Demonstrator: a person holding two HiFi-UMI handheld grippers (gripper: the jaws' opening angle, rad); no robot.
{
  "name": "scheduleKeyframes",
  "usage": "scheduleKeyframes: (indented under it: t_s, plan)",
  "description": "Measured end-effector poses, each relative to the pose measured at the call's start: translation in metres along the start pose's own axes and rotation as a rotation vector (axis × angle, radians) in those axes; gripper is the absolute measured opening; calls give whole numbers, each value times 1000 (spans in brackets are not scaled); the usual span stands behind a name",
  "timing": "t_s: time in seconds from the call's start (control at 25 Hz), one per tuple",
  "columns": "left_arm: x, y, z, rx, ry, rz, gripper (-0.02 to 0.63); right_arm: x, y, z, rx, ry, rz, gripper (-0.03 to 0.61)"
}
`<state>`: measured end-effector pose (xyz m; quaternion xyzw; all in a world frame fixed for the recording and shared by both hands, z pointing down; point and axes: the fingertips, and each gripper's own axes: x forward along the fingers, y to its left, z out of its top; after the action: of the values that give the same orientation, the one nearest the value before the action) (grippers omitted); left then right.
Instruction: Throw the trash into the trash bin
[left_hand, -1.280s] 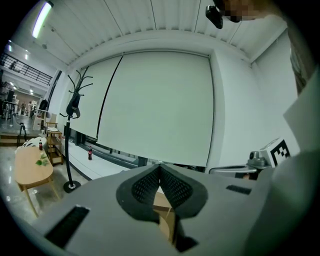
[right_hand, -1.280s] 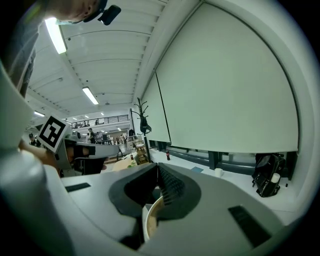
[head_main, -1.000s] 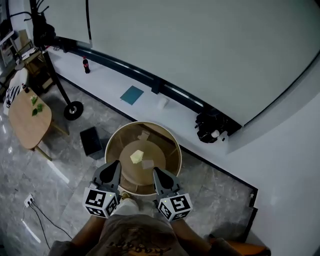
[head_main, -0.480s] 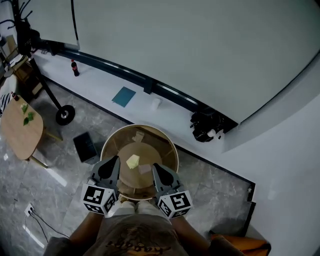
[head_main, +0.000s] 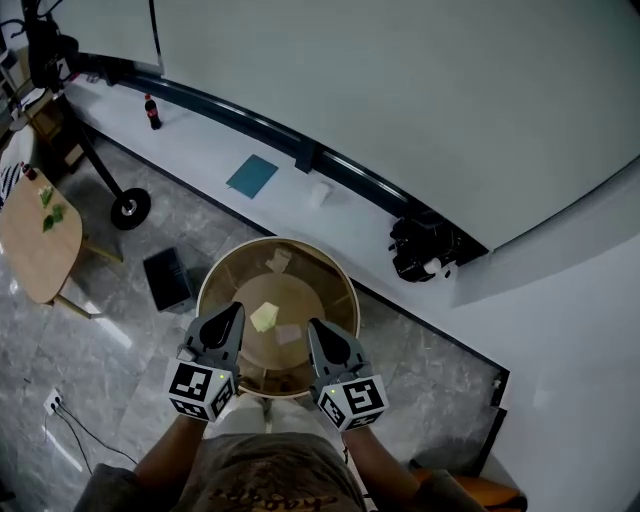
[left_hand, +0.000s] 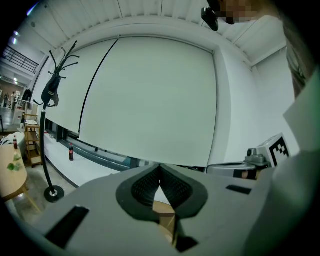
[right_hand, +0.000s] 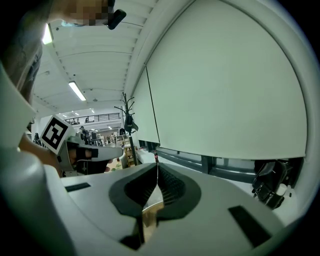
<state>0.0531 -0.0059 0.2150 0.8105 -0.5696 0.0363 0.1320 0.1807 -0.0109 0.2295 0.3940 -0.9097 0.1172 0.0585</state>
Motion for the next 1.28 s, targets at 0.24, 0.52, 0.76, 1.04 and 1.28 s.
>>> scheduleKeyframes:
  t_s: [0.24, 0.52, 0.76, 1.04, 1.28]
  plan:
    - [30, 15, -40, -22, 33, -3, 8, 21, -15, -38, -8, 57, 12, 18]
    - [57, 38, -119, -73, 58, -6, 9, 57, -36, -97, -6, 85, 27, 18]
    - [74, 56, -177, -71, 88, 24, 8, 82, -46, -135, -6, 83, 32, 18]
    - [88, 62, -200, -66, 104, 23, 9, 84, -55, -166, 21, 118, 9, 18]
    - [101, 59, -219, -79, 142, 5, 235, 84, -58, -182, 43, 141, 2, 18]
